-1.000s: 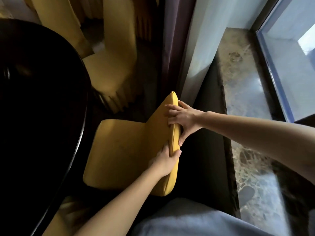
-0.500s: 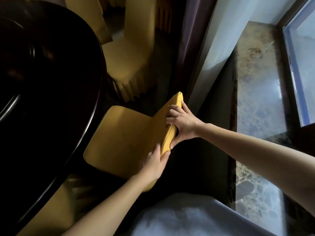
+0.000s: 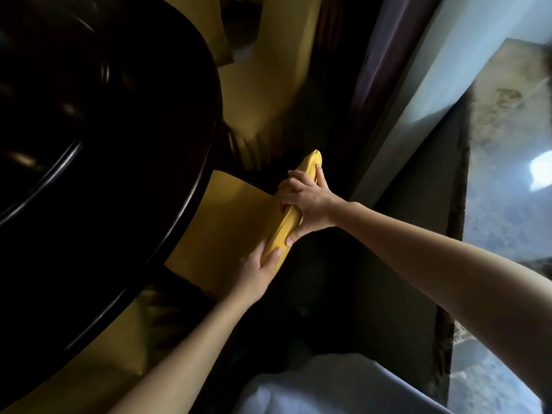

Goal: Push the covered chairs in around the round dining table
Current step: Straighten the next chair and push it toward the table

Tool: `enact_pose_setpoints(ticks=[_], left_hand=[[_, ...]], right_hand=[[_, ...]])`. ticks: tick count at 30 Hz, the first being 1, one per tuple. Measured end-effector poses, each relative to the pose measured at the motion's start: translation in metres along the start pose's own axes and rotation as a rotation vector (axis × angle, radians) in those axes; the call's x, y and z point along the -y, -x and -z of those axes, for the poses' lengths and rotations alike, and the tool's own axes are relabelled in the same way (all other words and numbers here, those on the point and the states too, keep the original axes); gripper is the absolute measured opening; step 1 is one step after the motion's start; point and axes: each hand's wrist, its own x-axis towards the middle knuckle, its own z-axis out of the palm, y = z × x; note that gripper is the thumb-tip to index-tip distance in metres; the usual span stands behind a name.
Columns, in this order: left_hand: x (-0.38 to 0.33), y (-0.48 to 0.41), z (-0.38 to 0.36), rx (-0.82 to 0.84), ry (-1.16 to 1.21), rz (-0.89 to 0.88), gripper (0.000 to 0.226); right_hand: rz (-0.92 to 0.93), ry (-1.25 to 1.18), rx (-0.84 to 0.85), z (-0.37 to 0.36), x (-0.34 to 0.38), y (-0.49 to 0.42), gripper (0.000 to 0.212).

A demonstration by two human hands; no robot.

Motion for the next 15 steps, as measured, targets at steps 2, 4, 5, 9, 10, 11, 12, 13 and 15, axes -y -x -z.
enact_pose_setpoints(ticks=[2, 4, 5, 9, 10, 11, 12, 13, 15], left_hand=[[0.007, -0.006, 0.011, -0.021, 0.003, -0.001, 0.061], [0.012, -0.013, 0.023, -0.025, -0.004, -0.006, 0.061], [0.015, -0.017, 0.029, -0.019, -0.007, -0.009, 0.062], [0.024, -0.032, 0.05, 0.001, 0.007, -0.022, 0.075], [0.025, -0.035, 0.054, -0.005, 0.012, -0.026, 0.079], [0.026, -0.038, 0.058, -0.013, 0.02, -0.032, 0.083], [0.027, -0.042, 0.062, -0.019, 0.029, -0.036, 0.087], [0.028, -0.045, 0.066, -0.023, 0.042, -0.039, 0.086], [0.029, -0.051, 0.071, -0.028, 0.06, -0.037, 0.081]], right_hand=[[0.018, 0.013, -0.002, 0.002, 0.003, -0.015, 0.086], [0.028, 0.014, 0.0, 0.004, 0.005, -0.03, 0.086], [0.031, 0.011, 0.0, 0.005, 0.007, -0.037, 0.085], [0.041, 0.013, 0.015, 0.014, 0.011, -0.066, 0.085], [0.046, 0.02, 0.019, 0.016, 0.012, -0.073, 0.085], [0.051, 0.024, 0.021, 0.017, 0.012, -0.08, 0.085], [0.055, 0.025, 0.024, 0.019, 0.013, -0.086, 0.085], [0.058, 0.022, 0.027, 0.021, 0.013, -0.092, 0.084], [0.066, 0.02, 0.033, 0.023, 0.012, -0.102, 0.083]])
